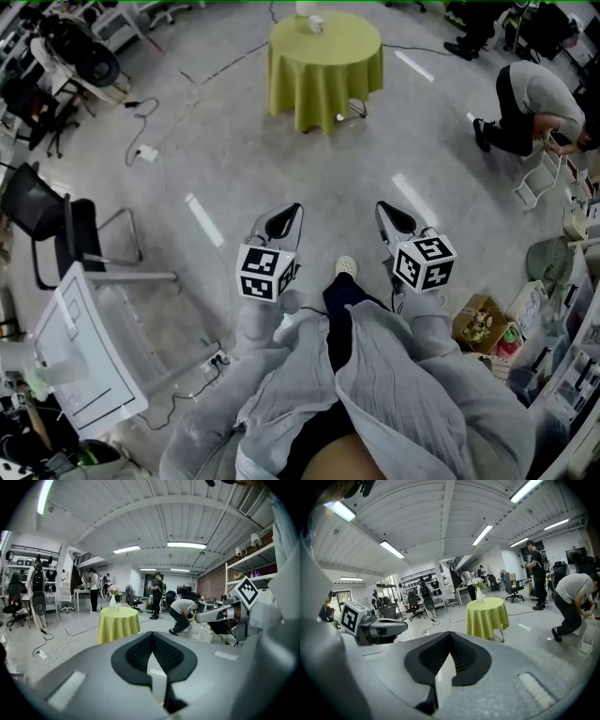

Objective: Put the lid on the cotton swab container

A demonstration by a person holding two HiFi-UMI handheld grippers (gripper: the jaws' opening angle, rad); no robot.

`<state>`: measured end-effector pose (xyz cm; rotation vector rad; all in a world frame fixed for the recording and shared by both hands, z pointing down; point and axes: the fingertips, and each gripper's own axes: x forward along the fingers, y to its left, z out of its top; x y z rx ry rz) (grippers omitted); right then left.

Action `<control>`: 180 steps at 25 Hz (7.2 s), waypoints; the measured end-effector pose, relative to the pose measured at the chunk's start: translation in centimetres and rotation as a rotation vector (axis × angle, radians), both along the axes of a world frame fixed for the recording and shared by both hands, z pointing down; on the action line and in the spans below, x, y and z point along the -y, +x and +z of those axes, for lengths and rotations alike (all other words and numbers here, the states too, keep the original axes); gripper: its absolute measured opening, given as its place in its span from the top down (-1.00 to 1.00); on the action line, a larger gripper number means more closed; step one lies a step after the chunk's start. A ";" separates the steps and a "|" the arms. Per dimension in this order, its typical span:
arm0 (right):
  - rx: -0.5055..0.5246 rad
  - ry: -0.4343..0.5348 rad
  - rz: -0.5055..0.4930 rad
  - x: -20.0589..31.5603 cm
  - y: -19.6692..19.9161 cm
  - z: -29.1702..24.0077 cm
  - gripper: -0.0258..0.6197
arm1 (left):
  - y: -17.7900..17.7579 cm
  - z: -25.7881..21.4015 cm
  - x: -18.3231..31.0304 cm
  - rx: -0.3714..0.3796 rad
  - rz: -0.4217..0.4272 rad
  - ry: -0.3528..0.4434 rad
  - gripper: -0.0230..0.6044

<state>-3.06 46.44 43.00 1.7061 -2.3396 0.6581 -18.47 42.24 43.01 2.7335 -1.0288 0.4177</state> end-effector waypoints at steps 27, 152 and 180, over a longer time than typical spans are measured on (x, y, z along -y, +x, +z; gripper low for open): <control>0.022 -0.019 -0.045 11.8 9.2 2.3 0.92 | 8.1 1.5 10.6 -0.010 -0.107 0.016 0.87; 0.011 -0.152 -0.159 73.2 20.2 4.8 0.92 | 18.6 3.4 70.3 0.055 -0.182 -0.094 0.87; 0.202 -0.248 -0.149 78.9 21.1 10.4 0.92 | 21.3 7.8 74.2 0.156 -0.137 -0.140 0.87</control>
